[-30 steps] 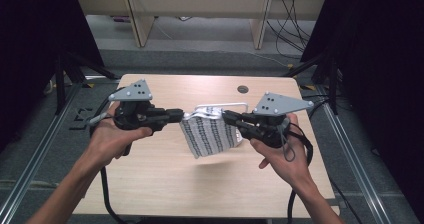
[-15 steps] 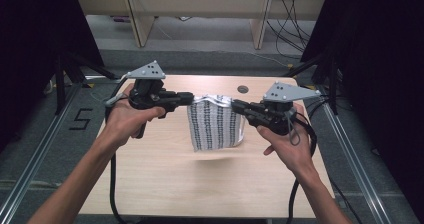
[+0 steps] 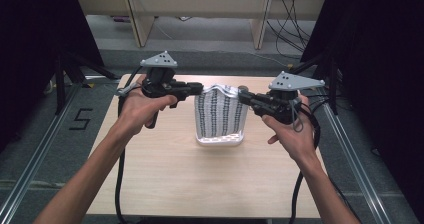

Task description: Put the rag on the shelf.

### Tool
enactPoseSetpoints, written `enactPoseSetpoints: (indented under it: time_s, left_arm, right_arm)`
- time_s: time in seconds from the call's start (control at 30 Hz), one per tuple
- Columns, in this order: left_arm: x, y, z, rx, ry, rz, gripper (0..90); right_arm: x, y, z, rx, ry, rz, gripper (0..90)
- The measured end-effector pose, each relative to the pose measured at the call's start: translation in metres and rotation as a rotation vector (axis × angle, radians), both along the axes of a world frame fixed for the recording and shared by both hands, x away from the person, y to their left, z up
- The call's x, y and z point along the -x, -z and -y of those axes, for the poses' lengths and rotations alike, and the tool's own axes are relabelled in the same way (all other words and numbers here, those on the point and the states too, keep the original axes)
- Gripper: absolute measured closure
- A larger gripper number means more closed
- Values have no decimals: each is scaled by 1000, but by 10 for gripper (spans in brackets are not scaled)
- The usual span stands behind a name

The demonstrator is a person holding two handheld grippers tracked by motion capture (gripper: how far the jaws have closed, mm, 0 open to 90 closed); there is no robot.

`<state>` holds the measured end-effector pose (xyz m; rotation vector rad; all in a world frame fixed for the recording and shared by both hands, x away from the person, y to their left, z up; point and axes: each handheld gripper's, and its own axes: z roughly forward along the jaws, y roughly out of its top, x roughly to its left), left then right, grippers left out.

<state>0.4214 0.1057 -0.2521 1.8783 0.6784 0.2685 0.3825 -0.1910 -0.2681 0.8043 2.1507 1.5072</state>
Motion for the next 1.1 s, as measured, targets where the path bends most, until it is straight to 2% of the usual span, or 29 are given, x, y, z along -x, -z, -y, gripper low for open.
enactPoseSetpoints:
  time_s: [0.03, 0.1, 0.2, 0.27, 0.4, 0.47, 0.5, 0.57, 0.6, 0.63, 0.7, 0.73, 0.77, 0.87, 0.93, 1.03, 1.07, 1.1]
  left_arm:
    - [-3, 0, 1, 4, -6, -2, 854]
    - [-12, 0, 4, 23, -14, 6, 853]
    - [-19, 0, 5, 35, -25, 4, 853]
    - [-26, 0, 7, 28, -37, -5, 852]
    - [-38, 1, 10, 45, -55, -18, 851]
    - [-47, 0, 11, 61, -82, -20, 850]
    - [-47, 0, 11, 61, -82, -20, 851]
    - [-52, -1, 13, 59, -97, -13, 850]
    - [-58, 0, 15, 74, -111, -18, 849]
    - [-58, 0, 15, 74, -111, -18, 849]
    - [-64, 0, 15, 96, -126, -24, 849]
    - [-69, 2, 15, 107, -135, -30, 849]
    - [-72, 3, 14, 102, -142, -36, 848]
    - [-83, 10, 14, 93, -164, -47, 847]
    - [-87, 14, 13, 105, -175, -56, 846]
    - [-94, 20, 13, 99, -192, -66, 843]
    - [-96, 22, 13, 96, -199, -69, 841]
    - [-98, 24, 13, 95, -200, -77, 841]
  right_arm:
    - [-3, -1, 2, 7, 4, 10, 871]
    - [-11, -1, 2, -6, 11, -8, 871]
    - [-18, -3, 3, 0, 18, -1, 871]
    - [-24, -3, 3, -14, 21, -17, 870]
    - [-38, -6, 2, -28, 38, -23, 870]
    - [-50, -7, 1, -27, 46, -19, 870]
    - [-50, -7, 1, -27, 46, -19, 870]
    - [-57, -8, -1, -36, 55, -43, 870]
    - [-63, -9, -1, -24, 66, -33, 870]
    - [-63, -9, -1, -24, 66, -33, 870]
    - [-70, -8, -3, -42, 71, -41, 870]
    - [-73, -8, -4, -34, 72, -49, 870]
    - [-78, -7, -5, -36, 74, -47, 869]
    - [-86, -5, -7, -41, 89, -88, 868]
    - [-94, -3, -7, -36, 90, -87, 867]
    - [-103, 2, -9, -37, 104, -108, 864]
    - [-109, 6, -10, -33, 112, -138, 862]
    - [-109, 6, -10, -33, 112, -138, 862]
